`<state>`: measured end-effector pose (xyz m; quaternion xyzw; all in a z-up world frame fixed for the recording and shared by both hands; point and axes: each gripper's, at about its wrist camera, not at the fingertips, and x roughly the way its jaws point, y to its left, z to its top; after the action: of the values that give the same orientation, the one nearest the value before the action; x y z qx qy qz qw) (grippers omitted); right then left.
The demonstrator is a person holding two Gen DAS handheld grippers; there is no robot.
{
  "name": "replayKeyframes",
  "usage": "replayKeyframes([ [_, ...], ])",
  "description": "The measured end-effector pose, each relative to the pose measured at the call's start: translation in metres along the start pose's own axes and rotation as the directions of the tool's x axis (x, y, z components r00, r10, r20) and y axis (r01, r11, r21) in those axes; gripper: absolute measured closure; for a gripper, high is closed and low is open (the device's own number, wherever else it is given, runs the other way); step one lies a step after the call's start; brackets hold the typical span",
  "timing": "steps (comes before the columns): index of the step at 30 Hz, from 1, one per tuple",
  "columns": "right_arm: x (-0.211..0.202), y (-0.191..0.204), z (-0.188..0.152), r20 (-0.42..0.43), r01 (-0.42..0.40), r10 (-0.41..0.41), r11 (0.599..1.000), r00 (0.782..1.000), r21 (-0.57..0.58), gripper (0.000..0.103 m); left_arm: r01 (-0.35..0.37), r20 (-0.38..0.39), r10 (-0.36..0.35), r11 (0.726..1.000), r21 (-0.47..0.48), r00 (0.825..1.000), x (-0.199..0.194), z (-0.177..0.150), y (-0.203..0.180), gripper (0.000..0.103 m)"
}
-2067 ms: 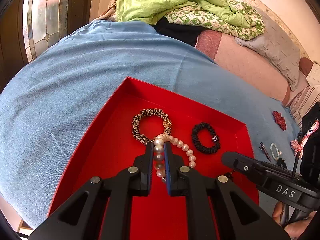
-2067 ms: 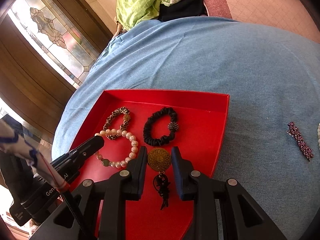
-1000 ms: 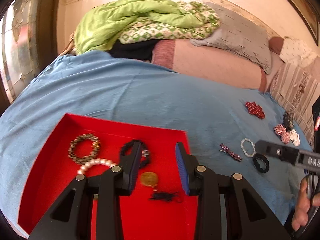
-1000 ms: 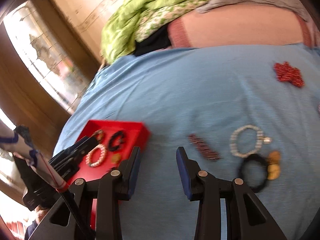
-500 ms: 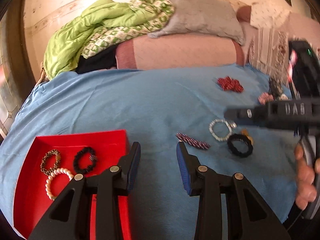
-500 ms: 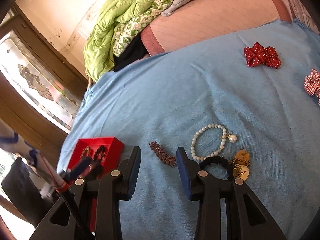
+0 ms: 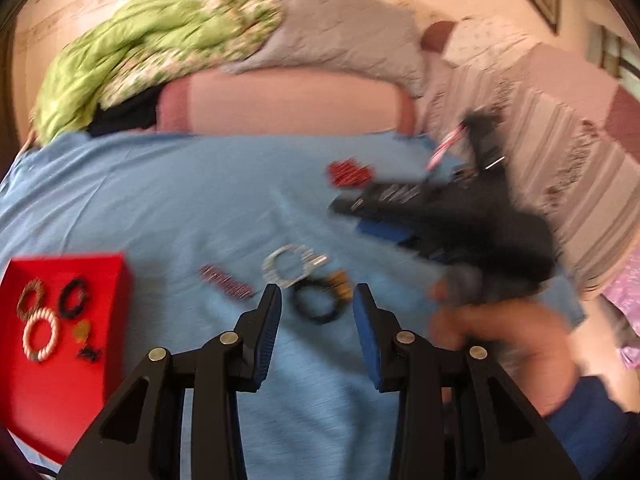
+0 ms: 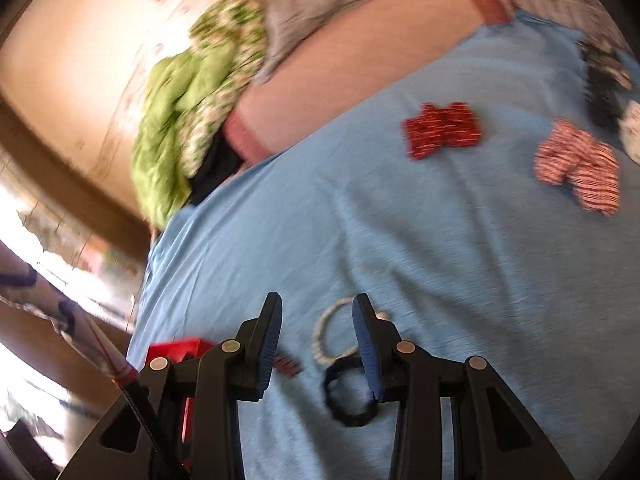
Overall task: Organize jewelry
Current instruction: 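Move both open tools back toward the white-bead bracelet and black hair tie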
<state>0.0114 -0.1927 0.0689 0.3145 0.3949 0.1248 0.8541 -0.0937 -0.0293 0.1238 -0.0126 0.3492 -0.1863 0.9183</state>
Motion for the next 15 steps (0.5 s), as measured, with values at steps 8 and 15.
replayKeyframes([
  [8,-0.004,-0.027,0.008,-0.013,0.034,-0.033,0.998,0.999,0.058,0.063,-0.046,-0.063,0.044,0.999,-0.018,0.997,0.033,0.009,0.023,0.053],
  [15,-0.007,-0.039,0.010,-0.029,0.043,-0.042,0.997,0.999,0.062,0.063,-0.058,-0.161,0.028,0.981,-0.186,0.987,0.086,0.010,0.086,0.053],
])
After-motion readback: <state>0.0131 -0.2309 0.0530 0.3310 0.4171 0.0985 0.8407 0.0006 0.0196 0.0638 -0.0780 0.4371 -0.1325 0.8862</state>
